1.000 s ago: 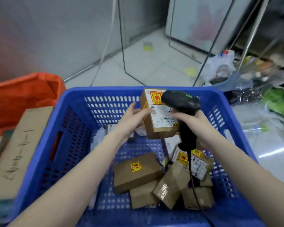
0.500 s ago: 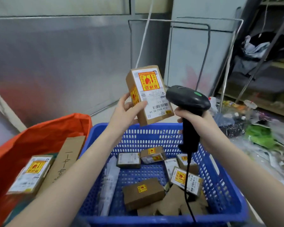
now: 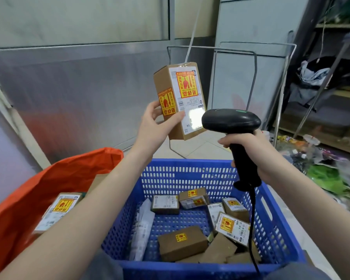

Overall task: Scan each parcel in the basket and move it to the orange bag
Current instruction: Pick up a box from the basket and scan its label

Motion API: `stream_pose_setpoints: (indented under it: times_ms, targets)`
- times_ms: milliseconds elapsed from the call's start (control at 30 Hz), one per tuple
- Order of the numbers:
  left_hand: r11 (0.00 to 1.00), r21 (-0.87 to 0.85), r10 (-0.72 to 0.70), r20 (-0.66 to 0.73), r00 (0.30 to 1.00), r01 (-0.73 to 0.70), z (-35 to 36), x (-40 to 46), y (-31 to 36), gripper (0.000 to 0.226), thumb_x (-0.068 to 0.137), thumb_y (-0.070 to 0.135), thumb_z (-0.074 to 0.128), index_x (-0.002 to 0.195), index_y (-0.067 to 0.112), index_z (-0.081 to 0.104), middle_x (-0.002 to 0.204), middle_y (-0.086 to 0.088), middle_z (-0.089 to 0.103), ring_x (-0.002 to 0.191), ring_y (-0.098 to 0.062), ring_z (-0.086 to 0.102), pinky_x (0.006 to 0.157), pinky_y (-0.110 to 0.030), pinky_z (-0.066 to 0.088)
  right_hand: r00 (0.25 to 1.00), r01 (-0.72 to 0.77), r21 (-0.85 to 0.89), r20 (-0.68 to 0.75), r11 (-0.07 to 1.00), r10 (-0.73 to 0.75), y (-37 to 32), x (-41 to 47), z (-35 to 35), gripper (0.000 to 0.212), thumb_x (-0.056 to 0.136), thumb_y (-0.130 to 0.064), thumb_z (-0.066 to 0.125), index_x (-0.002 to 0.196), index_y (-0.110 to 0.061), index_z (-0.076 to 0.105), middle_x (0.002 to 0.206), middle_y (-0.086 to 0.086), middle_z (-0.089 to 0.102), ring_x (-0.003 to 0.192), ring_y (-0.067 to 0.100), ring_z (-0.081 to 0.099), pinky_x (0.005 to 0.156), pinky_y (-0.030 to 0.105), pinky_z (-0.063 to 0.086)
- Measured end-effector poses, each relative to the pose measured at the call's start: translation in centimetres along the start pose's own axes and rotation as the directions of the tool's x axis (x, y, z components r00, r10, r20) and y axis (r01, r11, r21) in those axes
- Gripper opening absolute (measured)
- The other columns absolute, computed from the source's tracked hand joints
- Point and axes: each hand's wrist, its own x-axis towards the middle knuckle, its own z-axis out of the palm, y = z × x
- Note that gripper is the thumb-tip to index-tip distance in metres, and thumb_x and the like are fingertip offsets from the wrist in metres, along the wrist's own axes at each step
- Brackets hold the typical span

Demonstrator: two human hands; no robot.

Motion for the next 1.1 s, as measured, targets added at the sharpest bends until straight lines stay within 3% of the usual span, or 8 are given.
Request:
stream_pose_setpoints:
  times_ms: [133, 500, 733, 867, 1100]
  targets:
    - [1.000, 0.007, 0.017, -0.003, 1.000, -0.017, -0.2, -0.5, 0.3, 0.059, 0.088, 0.034, 0.066, 0.138, 0.024, 0.037, 0.138, 0.006, 0.050, 0.107, -0.004, 0.049, 0.056, -0.002, 0.045, 1.000, -0.008, -0.001, -0.003, 1.000, 0.008, -0.4, -0.3, 0.1, 0.013, 0.079, -0.013, 0.069, 0.085, -0.011, 0.058, 0.079, 0.006, 0.053, 0.064, 0.022, 0.052, 0.049, 0.027, 0.045]
    - [1.000, 0.016, 0.019, -0.017, 1.000, -0.019, -0.8, -0.8, 0.6, 0.060, 0.087, 0.034, 0.066, 0.139, 0.024, 0.037, 0.140, 0.005, 0.049, 0.114, -0.008, 0.052, 0.068, -0.013, 0.047, 0.999, -0.034, -0.008, 0.000, 0.999, 0.034, -0.6, -0.5, 0.5, 0.016, 0.079, -0.012, 0.067, 0.089, -0.009, 0.055, 0.078, 0.007, 0.051, 0.067, 0.023, 0.050, 0.054, 0.030, 0.045]
    - [0.999, 0.036, 0.022, -0.031, 0.999, -0.021, -1.1, -0.9, 0.5, 0.060, 0.088, 0.032, 0.066, 0.139, 0.024, 0.036, 0.141, 0.005, 0.048, 0.108, -0.004, 0.048, 0.059, -0.005, 0.045, 1.000, -0.027, -0.010, 0.006, 1.000, 0.027, -0.7, -0.7, 0.6, 0.014, 0.079, -0.011, 0.066, 0.087, -0.009, 0.055, 0.077, 0.008, 0.049, 0.066, 0.024, 0.049, 0.053, 0.029, 0.044]
    - [0.999, 0.033, 0.013, -0.040, 0.999, -0.011, -1.3, -0.9, 0.2, 0.061, 0.087, 0.032, 0.066, 0.140, 0.023, 0.036, 0.141, 0.004, 0.048, 0.114, -0.009, 0.052, 0.065, -0.010, 0.046, 0.999, -0.034, -0.012, 0.008, 0.999, 0.034, -0.8, -0.7, 0.6, 0.014, 0.079, -0.011, 0.066, 0.087, -0.009, 0.055, 0.078, 0.009, 0.049, 0.067, 0.024, 0.050, 0.053, 0.029, 0.044]
    - [0.998, 0.056, 0.012, -0.043, 0.999, -0.010, -1.4, -0.7, 0.0, 0.061, 0.088, 0.033, 0.066, 0.140, 0.023, 0.036, 0.141, 0.003, 0.048, 0.109, -0.005, 0.049, 0.065, -0.010, 0.046, 0.999, -0.042, -0.056, 0.010, 0.998, 0.043, -0.4, -0.6, 0.5, 0.020, 0.080, -0.013, 0.066, 0.095, -0.005, 0.056, 0.081, 0.010, 0.051, 0.069, 0.023, 0.051, 0.055, 0.030, 0.044]
